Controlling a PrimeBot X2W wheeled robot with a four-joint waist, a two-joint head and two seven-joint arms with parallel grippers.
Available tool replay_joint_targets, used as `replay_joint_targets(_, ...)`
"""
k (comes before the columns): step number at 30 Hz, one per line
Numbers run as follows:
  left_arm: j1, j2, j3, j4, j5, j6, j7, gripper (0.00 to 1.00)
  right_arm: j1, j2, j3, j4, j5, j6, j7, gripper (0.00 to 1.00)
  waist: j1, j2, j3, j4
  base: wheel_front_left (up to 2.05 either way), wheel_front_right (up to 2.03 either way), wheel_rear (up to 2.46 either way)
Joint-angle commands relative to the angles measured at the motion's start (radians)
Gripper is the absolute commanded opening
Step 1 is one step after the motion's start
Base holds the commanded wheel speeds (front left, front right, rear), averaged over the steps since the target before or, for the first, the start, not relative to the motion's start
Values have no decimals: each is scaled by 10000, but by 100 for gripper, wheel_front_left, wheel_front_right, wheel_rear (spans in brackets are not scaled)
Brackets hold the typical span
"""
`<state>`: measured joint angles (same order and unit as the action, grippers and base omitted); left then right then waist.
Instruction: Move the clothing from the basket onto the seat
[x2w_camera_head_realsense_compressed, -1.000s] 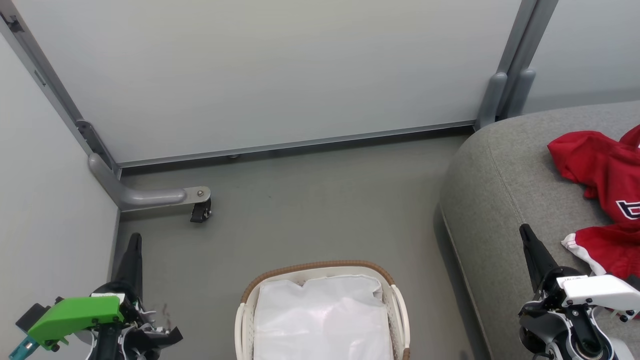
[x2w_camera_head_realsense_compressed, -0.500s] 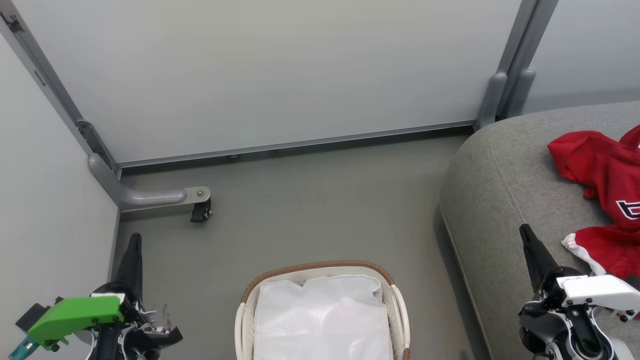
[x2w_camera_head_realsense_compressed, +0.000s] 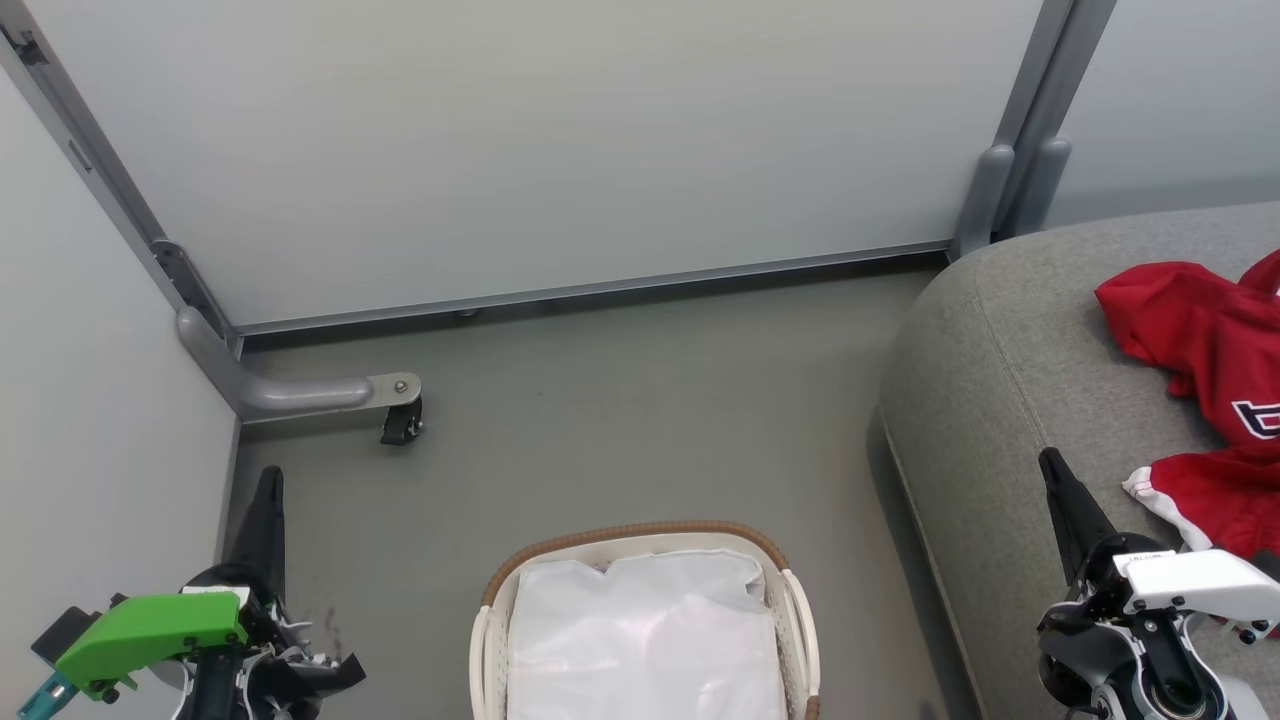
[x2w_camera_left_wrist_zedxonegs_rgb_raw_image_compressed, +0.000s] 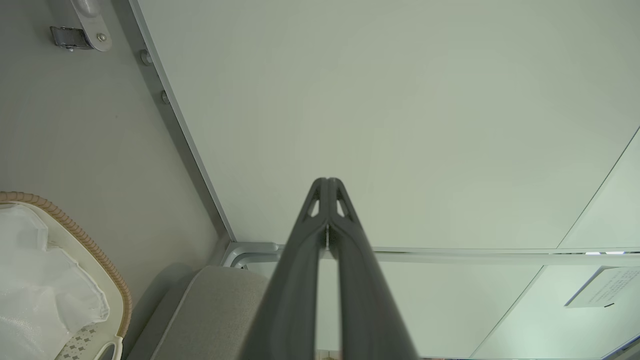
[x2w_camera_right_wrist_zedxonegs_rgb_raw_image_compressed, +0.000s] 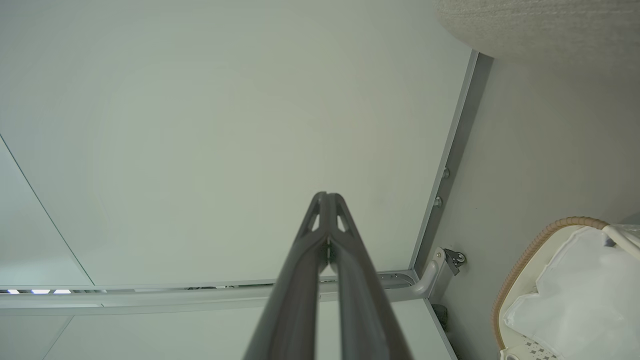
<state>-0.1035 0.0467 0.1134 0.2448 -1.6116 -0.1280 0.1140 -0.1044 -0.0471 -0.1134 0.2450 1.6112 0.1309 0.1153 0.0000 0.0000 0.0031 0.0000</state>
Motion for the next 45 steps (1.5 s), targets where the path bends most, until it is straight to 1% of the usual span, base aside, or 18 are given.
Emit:
replay_joint_targets(1, -110, 68, 20, -12, -30, -63, 32, 0, -74, -61, -22, -25, 37, -3, 9, 0, 0, 0, 0, 0, 0, 0, 0)
replay_joint_targets(45, -110, 68, 20, -12, -30, -63, 32, 0, -74, -62, -22, -25, 37, -3, 8, 0, 0, 0, 0, 0, 0, 0, 0)
